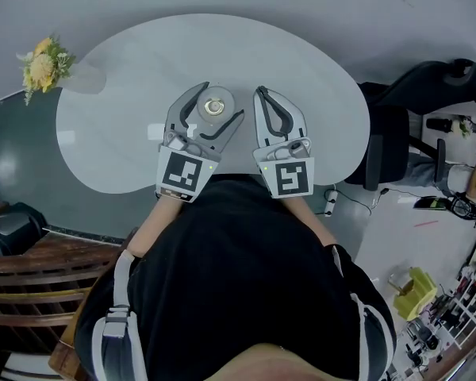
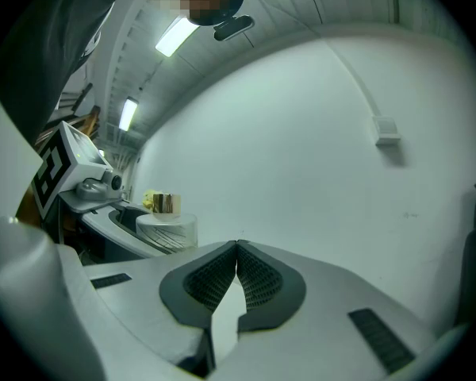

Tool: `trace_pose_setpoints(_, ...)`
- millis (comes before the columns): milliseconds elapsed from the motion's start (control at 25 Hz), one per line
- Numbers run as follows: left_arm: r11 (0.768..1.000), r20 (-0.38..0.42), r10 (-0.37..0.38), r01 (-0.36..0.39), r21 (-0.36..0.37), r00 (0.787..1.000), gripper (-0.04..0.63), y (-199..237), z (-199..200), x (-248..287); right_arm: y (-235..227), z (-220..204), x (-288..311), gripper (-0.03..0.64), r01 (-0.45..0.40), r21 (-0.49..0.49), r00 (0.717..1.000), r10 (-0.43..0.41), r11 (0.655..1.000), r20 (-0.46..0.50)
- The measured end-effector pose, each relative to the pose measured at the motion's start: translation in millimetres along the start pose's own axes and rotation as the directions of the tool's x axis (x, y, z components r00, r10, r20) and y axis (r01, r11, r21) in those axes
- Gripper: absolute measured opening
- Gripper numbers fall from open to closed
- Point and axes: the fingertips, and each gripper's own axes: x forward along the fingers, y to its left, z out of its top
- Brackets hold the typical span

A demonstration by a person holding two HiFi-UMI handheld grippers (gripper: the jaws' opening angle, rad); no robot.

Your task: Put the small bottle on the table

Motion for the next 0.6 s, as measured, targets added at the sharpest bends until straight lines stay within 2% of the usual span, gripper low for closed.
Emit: trace_pose_setpoints(600,0.999,-0.039,-0.038,0.038,0.003,0.999,0.333,12.5,-43.7,50.2,-19.1,-46.8,32.7,0.021,-0.003,0.012,1.0,0.003,1.0,-0.014)
